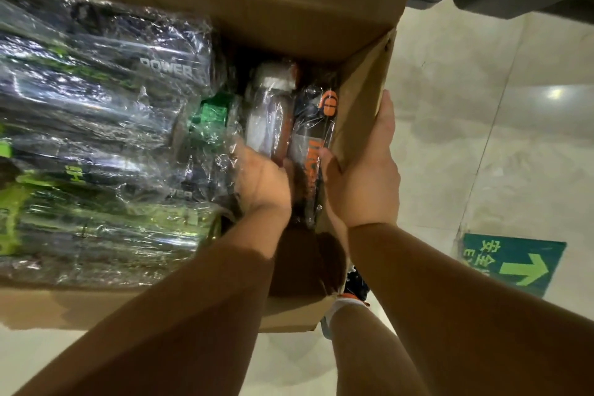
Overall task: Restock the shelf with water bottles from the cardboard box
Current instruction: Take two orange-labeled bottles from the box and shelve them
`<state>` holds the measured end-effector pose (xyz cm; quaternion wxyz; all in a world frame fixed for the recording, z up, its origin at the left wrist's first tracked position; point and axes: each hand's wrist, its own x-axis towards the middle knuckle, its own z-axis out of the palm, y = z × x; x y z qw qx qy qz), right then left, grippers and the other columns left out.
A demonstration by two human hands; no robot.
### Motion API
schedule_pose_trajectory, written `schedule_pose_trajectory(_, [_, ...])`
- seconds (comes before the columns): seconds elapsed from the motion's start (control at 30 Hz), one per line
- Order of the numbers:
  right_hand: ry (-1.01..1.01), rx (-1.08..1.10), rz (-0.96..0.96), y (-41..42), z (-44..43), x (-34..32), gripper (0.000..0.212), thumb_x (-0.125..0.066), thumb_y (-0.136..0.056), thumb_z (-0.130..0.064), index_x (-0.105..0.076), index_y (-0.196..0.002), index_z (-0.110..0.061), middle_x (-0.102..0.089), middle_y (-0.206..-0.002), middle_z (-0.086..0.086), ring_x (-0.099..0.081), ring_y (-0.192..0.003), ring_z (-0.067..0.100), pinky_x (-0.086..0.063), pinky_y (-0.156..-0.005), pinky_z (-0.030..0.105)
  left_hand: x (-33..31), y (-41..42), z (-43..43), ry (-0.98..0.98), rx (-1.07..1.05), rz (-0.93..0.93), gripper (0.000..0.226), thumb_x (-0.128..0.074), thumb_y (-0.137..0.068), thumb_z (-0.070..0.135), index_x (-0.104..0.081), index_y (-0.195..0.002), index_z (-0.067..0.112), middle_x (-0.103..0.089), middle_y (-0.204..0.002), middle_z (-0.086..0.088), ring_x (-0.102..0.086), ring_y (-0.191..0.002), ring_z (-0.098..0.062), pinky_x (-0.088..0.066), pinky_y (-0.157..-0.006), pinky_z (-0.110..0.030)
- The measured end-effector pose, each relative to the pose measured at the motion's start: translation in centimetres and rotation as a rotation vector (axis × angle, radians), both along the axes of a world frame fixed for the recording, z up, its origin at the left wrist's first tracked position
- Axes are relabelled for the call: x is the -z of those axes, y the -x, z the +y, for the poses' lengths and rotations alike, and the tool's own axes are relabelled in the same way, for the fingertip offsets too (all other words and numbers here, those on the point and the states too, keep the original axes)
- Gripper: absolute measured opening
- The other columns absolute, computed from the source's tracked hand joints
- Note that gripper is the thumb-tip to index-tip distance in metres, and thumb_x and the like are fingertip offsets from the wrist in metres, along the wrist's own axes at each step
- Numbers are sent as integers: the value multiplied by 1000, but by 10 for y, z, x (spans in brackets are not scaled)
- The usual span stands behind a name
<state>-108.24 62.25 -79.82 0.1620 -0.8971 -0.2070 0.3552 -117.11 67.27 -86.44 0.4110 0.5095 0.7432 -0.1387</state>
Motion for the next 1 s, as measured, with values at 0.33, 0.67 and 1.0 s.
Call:
schedule_pose_trajectory(0.33, [-1, 29, 14, -1, 0, -1, 97, -66, -96, -28, 9, -156, -44, -55, -147, 3, -62, -116, 30, -42, -88, 31, 14, 8, -16, 148, -44, 90, 35, -45, -104, 37, -38, -131, 17, -36, -139, -7, -39, -113, -25, -33, -84, -40])
schedule_pose_trajectory(0.67, [-18, 23, 3, 1, 2, -2, 95, -64, -96, -30, 10, -152, -48, -56, -145, 1, -62, -116, 29, -48, -95, 38, 12, 14, 5, 184, 171, 137, 77, -65, -98, 31, -16, -154, 11, -39, -146, -17, -47, -126, -33, -41, -81, -29])
schedule_pose_trajectory(1.0, [-18, 8, -28, 0, 0, -2, 94, -64, -97, -27, 7, -157, -40, -55, -146, 1, -62, -116, 25, -40, -86, 26, 18, 14, 6, 108, 37, 49, 44, -48, -105, 15, -20, -138, 18, -50, -103, -7, -46, -71, -17, -26, -45, -26])
